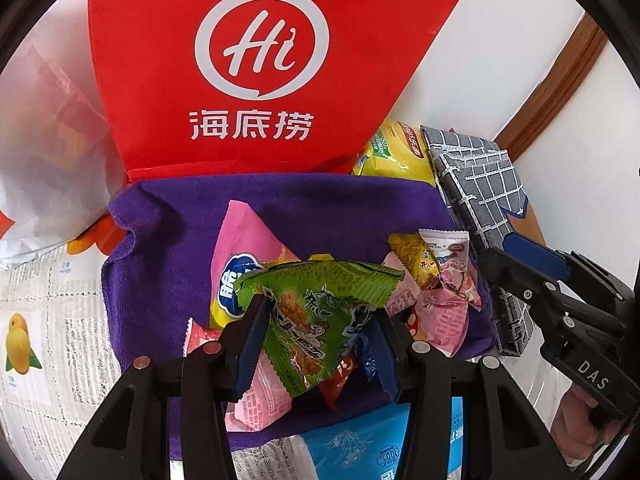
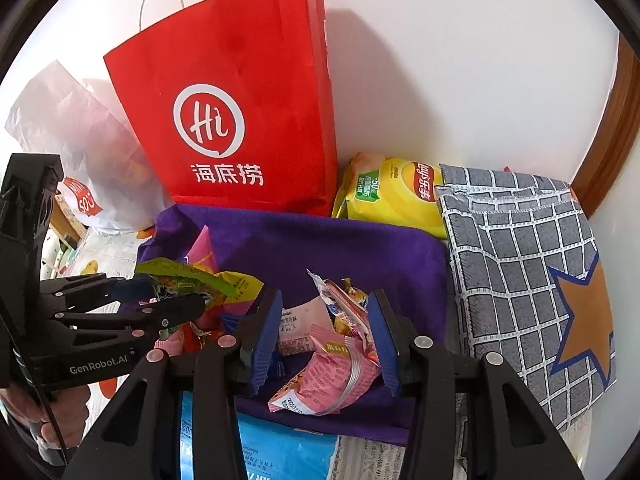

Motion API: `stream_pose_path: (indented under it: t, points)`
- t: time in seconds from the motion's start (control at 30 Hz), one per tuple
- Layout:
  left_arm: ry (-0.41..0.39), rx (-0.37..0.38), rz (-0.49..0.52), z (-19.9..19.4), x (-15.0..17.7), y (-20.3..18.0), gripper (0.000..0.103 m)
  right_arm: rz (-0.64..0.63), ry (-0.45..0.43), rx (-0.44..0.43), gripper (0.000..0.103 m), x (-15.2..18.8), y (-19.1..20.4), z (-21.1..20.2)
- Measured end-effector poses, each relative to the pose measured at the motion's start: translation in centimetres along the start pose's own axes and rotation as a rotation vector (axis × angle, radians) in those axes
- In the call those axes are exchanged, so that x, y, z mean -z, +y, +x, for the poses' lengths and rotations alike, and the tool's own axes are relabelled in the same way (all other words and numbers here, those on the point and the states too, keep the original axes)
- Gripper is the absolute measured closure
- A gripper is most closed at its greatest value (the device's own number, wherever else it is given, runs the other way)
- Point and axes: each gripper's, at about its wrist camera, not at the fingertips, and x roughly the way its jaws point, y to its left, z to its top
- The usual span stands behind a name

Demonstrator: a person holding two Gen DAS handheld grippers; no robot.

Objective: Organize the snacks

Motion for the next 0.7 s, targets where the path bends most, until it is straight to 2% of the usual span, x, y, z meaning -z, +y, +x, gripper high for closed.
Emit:
stream_pose_path:
  t: [0.37, 0.43, 0.5, 0.7]
  points:
    - [-0.004, -0.012, -0.021, 0.1, -0.1, 0.1, 0.055, 0.003, -0.012, -0.002, 0.058, 0.0, 0.0, -0.5]
    - [-0.009, -0.003, -0.019, -0.1, -0.2, 0.1, 0.045, 0.003, -0.013, -0.001, 0.058, 0.0, 0.0, -0.6]
    - [-0.022, -0.007, -0.016, -0.4, -0.2, 0.1, 0.039, 0.007, -0.011, 0.0, 0.058, 0.0, 0.0, -0.5]
    - [-0.038, -0.035, -0.003, -1.0, -0.4, 0.1, 0.034, 0.006, -0.007, 0.006, 0.058, 0.0, -0.1, -0.4]
